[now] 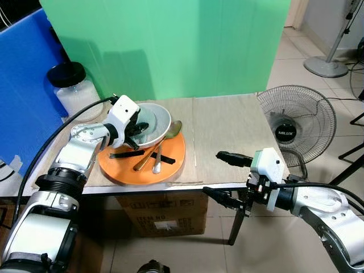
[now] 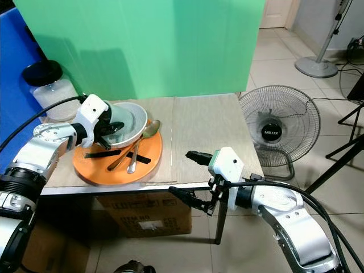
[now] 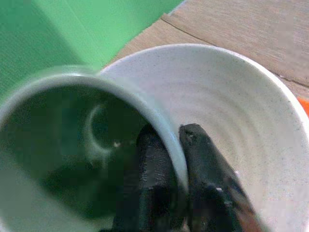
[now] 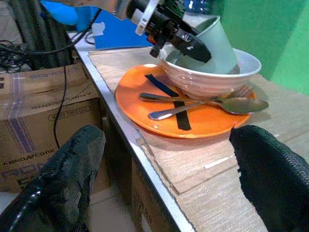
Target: Setting the table
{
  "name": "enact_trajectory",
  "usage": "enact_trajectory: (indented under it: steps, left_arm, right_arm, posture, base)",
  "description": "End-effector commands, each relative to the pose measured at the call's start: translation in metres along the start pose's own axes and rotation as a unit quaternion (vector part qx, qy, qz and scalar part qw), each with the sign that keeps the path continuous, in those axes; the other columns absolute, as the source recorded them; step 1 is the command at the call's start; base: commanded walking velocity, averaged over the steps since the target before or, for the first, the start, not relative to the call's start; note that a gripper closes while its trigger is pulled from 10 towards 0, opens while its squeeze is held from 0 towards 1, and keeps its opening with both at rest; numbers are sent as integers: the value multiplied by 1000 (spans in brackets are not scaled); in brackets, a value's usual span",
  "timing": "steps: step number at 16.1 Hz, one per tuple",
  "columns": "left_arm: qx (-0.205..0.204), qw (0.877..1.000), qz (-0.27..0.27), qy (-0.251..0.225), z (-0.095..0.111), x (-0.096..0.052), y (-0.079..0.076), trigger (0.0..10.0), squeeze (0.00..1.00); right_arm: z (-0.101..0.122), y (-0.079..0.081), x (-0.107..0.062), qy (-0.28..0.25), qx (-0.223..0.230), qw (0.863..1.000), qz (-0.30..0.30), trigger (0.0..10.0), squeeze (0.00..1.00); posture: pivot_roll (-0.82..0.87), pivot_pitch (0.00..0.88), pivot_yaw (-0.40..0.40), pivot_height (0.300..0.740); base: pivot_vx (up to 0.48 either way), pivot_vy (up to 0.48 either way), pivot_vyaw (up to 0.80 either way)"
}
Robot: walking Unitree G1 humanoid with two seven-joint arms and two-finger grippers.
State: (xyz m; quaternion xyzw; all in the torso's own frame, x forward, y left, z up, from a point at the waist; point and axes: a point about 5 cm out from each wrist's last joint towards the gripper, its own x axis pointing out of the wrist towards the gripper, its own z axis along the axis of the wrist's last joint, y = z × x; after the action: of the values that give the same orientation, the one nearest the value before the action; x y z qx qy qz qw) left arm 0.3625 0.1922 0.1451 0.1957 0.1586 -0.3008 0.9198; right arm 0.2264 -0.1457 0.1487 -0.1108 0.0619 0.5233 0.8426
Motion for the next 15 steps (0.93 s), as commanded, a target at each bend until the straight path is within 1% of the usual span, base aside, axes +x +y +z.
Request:
enact_trajectory:
  steps: [1,3,4,5,6,8,9,10,11,12,13,14,15]
  left_arm:
    - [26,1000,4,-2,9,-4,8,0,0]
    - [40,999,5,-1,11,-5,10,0,0]
    - [53,999,5,-2,14,-7,12,0,0]
    - [77,997,8,-7,20,-10,13,0,0]
    - [87,996,12,-14,27,-14,15,0,0]
    - [122,992,28,-33,45,-27,21,0,0]
    - [142,987,39,-56,61,-35,23,0,0]
    - [160,982,51,-90,78,-43,23,0,0]
    - [168,974,60,-139,102,-51,17,0,0]
    - [160,963,60,-210,127,-59,-4,0,0]
    - [147,959,56,-234,130,-59,-17,0,0]
    - [125,952,56,-272,130,-58,-44,0,0]
    - [98,951,70,-284,124,-55,-61,471,0]
  right_arm:
    - [1,-3,-1,4,-10,1000,8,10000,0]
    - [0,-6,0,6,-17,1000,4,10000,0]
    - [0,-7,1,4,-19,1000,0,10000,0]
    - [2,-8,1,-6,-16,1000,-12,10000,0]
    - [4,-9,0,-16,-10,1000,-21,10000,0]
    - [12,-13,-2,-51,9,997,-49,10000,0]
    - [17,-17,-4,-71,21,994,-79,10000,0]
    - [20,-19,-4,-88,40,990,-104,10000,0]
    - [24,-25,-5,-112,65,981,-147,10000,0]
    - [28,-30,-5,-125,71,966,-217,10000,0]
    - [27,-32,-5,-125,80,957,-249,10000,0]
    - [23,-33,-4,-119,97,941,-302,10000,0]
    - [22,-32,-2,-121,105,929,-335,10000,0]
  posture:
    - [-83,0,153,740]
    - [-84,0,159,740]
    - [-87,0,164,740]
    - [-88,0,169,740]
    - [-91,0,173,740]
    - [-93,0,180,740]
    - [-92,0,184,740]
    - [-91,0,187,740]
    - [-85,0,185,740]
    - [-70,0,167,740]
    - [-70,0,158,740]
    - [-62,0,146,740]
    - [-61,0,145,740]
  base:
    - [0,0,0]
    - [0,0,0]
    - [0,0,0]
    - [0,0,0]
    - [0,0,0]
    - [0,0,0]
    - [0,0,0]
    - [0,0,0]
    - [0,0,0]
    - [0,0,0]
    - [0,0,0]
    - [0,0,-719]
    - [0,0,-719]
